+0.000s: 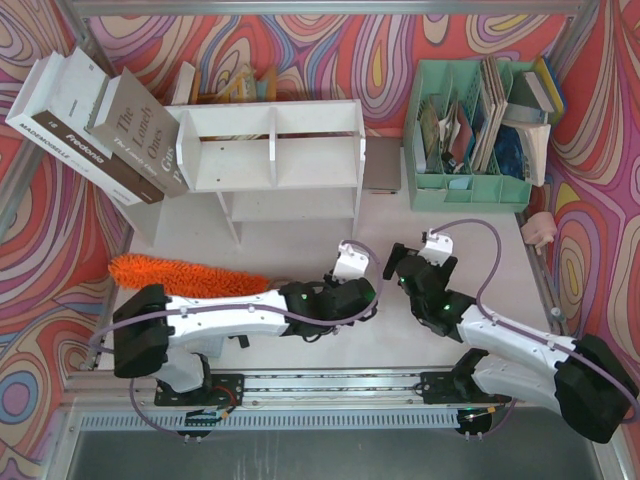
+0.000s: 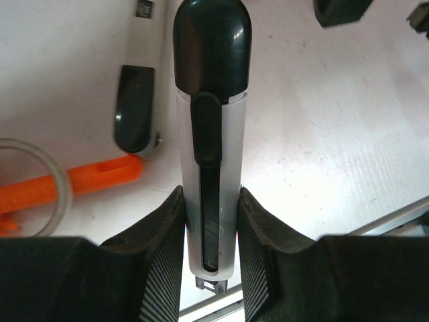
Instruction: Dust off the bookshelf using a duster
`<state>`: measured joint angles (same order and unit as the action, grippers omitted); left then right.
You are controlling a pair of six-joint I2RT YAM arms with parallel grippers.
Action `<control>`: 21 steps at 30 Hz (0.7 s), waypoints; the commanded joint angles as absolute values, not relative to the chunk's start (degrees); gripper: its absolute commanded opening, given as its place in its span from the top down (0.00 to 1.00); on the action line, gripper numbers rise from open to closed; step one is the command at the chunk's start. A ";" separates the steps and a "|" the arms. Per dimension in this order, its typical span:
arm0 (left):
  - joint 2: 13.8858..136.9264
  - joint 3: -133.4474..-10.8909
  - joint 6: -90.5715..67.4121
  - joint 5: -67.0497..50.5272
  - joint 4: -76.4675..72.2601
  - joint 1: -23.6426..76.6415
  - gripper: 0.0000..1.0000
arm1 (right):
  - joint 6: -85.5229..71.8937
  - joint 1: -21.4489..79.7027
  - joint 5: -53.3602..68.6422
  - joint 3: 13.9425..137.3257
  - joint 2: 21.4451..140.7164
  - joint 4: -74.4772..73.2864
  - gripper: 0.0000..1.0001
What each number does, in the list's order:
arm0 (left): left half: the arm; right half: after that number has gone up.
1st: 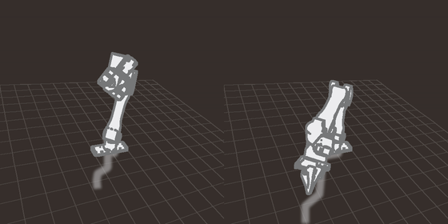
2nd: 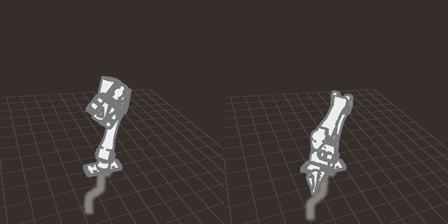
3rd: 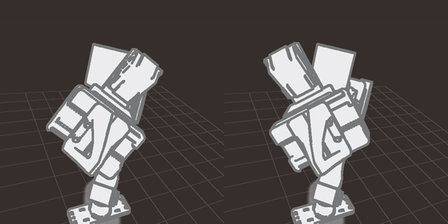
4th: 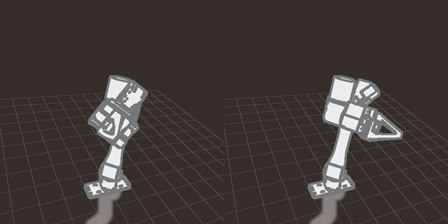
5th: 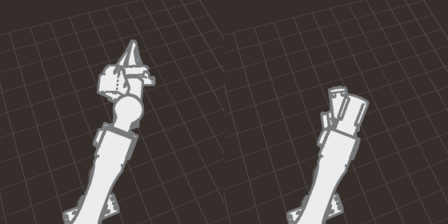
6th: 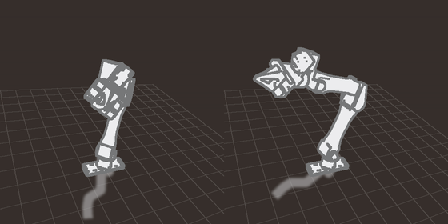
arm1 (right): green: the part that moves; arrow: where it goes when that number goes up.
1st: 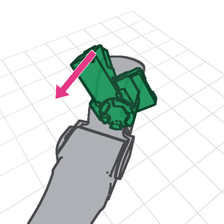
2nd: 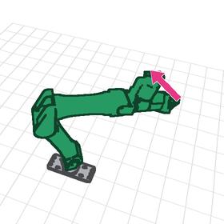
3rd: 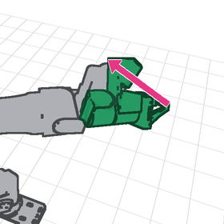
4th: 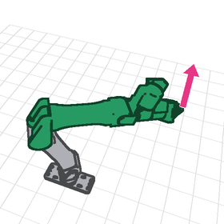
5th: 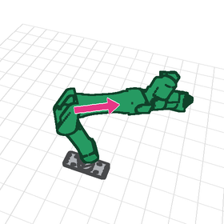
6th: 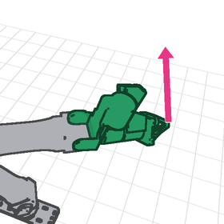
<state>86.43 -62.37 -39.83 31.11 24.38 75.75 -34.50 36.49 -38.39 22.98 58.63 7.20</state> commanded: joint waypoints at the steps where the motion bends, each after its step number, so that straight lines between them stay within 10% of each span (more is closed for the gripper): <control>1: 90.65 -64.56 -40.56 26.83 19.31 76.33 0.75 | -39.64 36.84 -45.23 25.33 58.83 1.05 0.01; 21: 101.26 -65.43 -40.90 19.64 15.16 74.28 0.68 | -39.07 36.83 -45.10 23.67 56.08 2.76 0.01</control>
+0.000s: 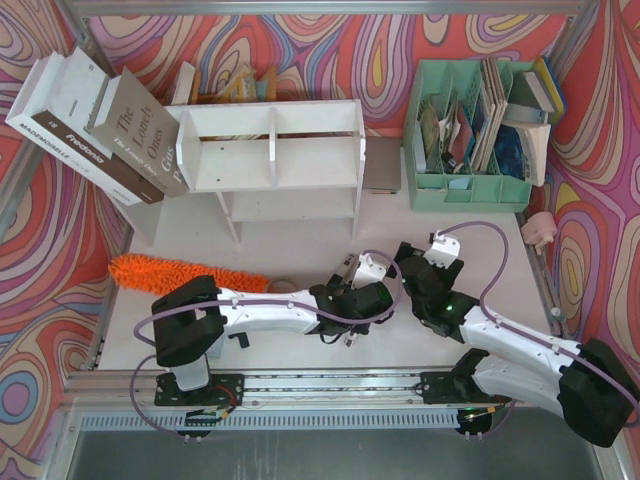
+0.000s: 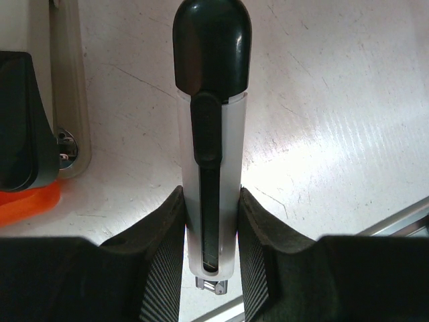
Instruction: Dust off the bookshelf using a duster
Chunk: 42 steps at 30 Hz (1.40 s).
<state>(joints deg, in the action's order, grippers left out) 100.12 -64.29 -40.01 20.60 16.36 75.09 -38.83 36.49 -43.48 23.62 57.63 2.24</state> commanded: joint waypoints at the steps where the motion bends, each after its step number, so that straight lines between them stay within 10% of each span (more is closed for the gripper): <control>1: 101.58 -65.45 -41.12 19.35 15.20 74.15 0.68 | -39.06 36.87 -45.09 23.61 56.08 2.82 0.01; 15: 104.79 -68.38 -44.31 19.25 20.17 72.33 0.59 | -38.28 36.85 -45.18 23.31 55.96 3.64 0.01; 23: 101.51 -65.31 -45.73 22.44 19.23 72.45 0.36 | -38.40 36.86 -44.98 23.43 56.10 3.53 0.01; 42: 74.14 -54.43 -42.31 32.81 35.11 69.10 0.20 | -34.99 36.83 -40.29 22.27 56.32 8.34 0.01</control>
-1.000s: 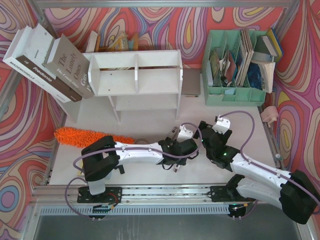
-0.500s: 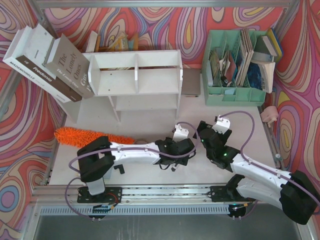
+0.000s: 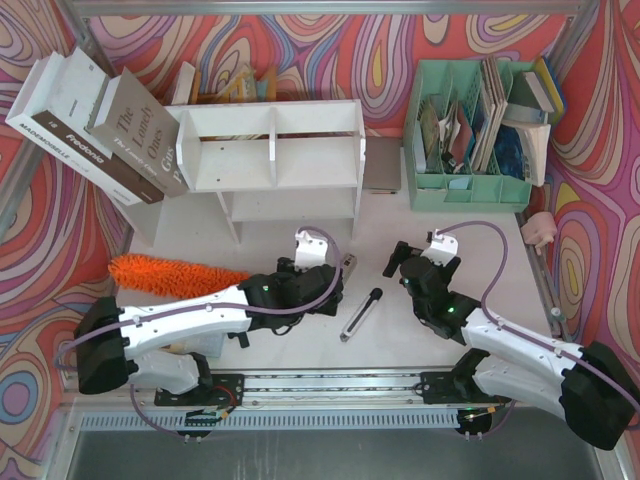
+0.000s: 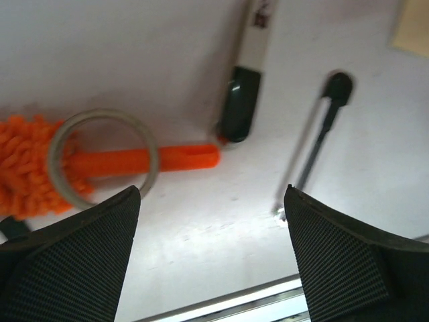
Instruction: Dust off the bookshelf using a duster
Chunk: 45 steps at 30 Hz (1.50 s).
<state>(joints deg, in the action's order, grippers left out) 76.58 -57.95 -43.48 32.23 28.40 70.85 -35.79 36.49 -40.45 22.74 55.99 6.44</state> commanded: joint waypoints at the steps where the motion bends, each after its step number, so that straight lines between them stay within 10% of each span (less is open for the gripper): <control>1: 73.36 -53.64 -42.07 32.48 35.42 68.86 0.21 | -34.77 36.87 -40.23 22.44 56.54 8.35 0.01; 45: 87.00 -50.77 -28.24 26.45 28.30 62.14 0.51 | -32.34 36.84 -37.46 23.55 59.79 10.28 0.01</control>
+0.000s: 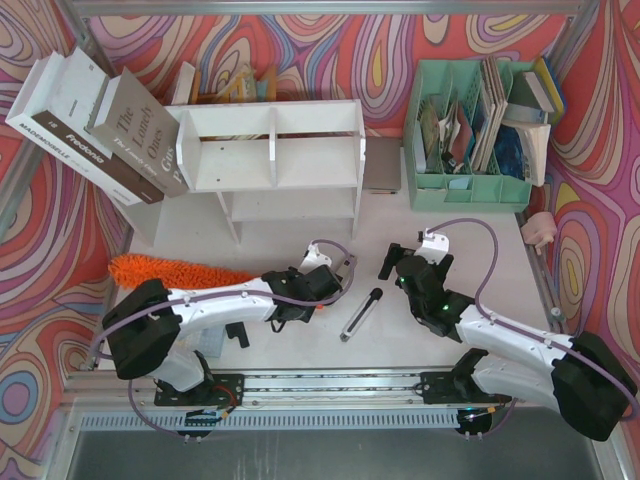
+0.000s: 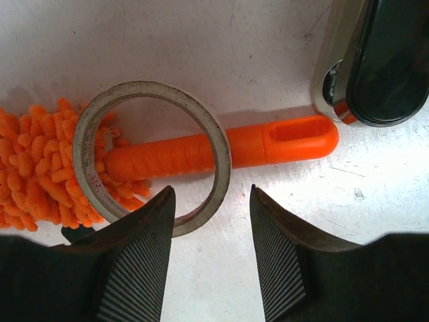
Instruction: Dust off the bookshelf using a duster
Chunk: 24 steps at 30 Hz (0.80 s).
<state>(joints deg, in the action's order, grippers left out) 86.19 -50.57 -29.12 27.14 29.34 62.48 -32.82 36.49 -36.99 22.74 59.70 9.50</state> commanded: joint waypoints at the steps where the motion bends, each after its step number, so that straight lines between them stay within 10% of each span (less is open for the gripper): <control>1: 87.14 -50.74 -28.15 26.45 28.11 62.09 0.51 | -32.30 36.83 -37.52 23.55 59.77 10.26 0.01; 24: 87.04 -51.67 -30.41 29.57 29.35 62.05 0.80 | -32.73 36.84 -38.51 23.01 58.27 9.80 0.01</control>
<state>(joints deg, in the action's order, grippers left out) 88.51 -50.65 -29.12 27.35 27.53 62.26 -32.82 36.49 -37.06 22.74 59.22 9.54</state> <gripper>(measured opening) 0.210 0.987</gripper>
